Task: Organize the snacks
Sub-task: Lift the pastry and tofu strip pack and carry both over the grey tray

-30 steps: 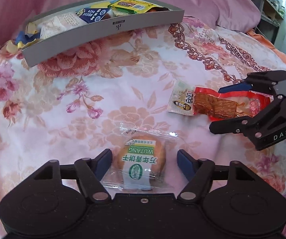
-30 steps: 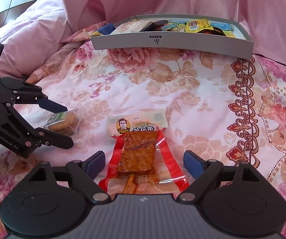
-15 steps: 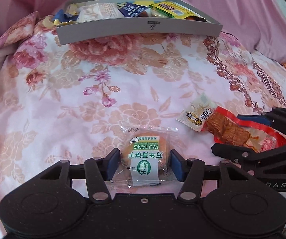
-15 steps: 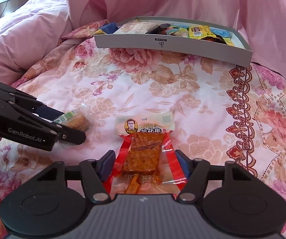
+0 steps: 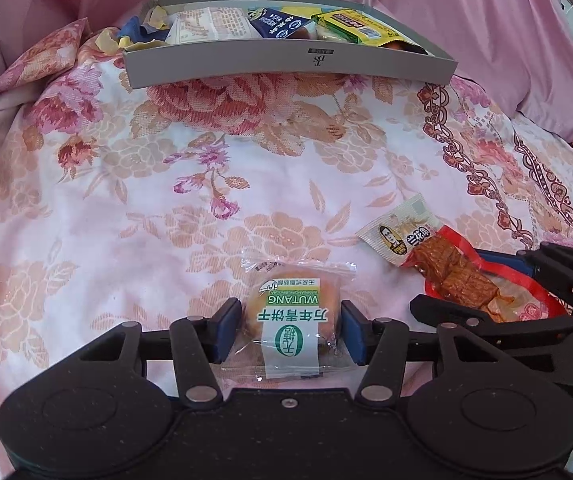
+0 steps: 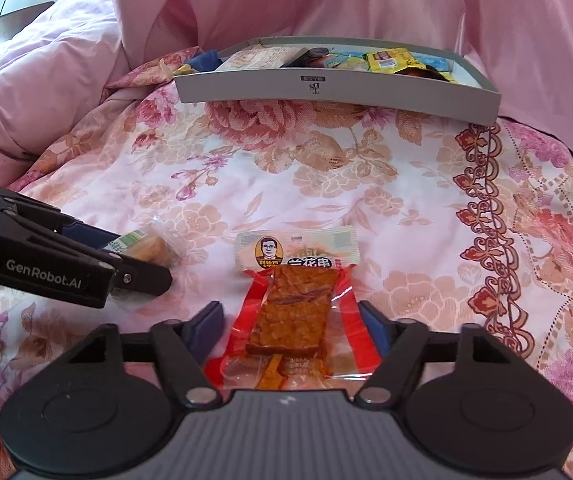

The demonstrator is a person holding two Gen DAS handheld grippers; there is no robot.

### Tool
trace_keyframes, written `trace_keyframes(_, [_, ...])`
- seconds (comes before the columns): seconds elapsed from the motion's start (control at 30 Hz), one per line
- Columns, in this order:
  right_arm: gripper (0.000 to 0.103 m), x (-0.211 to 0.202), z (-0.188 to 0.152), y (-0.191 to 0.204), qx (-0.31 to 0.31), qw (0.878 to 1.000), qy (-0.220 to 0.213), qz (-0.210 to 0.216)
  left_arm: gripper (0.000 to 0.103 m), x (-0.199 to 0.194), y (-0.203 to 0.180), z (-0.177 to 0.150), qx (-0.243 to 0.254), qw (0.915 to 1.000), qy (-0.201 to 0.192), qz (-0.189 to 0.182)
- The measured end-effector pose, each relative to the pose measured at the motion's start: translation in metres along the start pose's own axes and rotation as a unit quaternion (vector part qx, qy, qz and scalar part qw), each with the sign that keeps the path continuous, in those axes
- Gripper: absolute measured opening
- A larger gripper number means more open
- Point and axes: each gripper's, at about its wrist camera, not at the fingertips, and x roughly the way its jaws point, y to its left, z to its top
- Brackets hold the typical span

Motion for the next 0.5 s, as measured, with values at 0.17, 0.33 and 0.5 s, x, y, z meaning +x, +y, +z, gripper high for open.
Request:
trace_keyframes(0.17, [0.068,-0.0028,-0.0039,0.0071,0.007,1.0,-0.008,-0.02,0.055,-0.0003,0.0007,-0.0005,-0.002,1.0,-0.001,0.0])
trace_keyframes(0.33, [0.068,-0.0021,-0.0036,0.0066,0.014,1.0,-0.008,-0.009,0.054,-0.0005,-0.0016,-0.0019,0.001,1.0,-0.005,0.004])
trace_keyframes(0.5, [0.071,0.0013,-0.004,0.0093,0.008,1.0,-0.004,-0.014,0.054,0.0001,-0.0038,-0.0027,0.016,0.9998,-0.007,0.008])
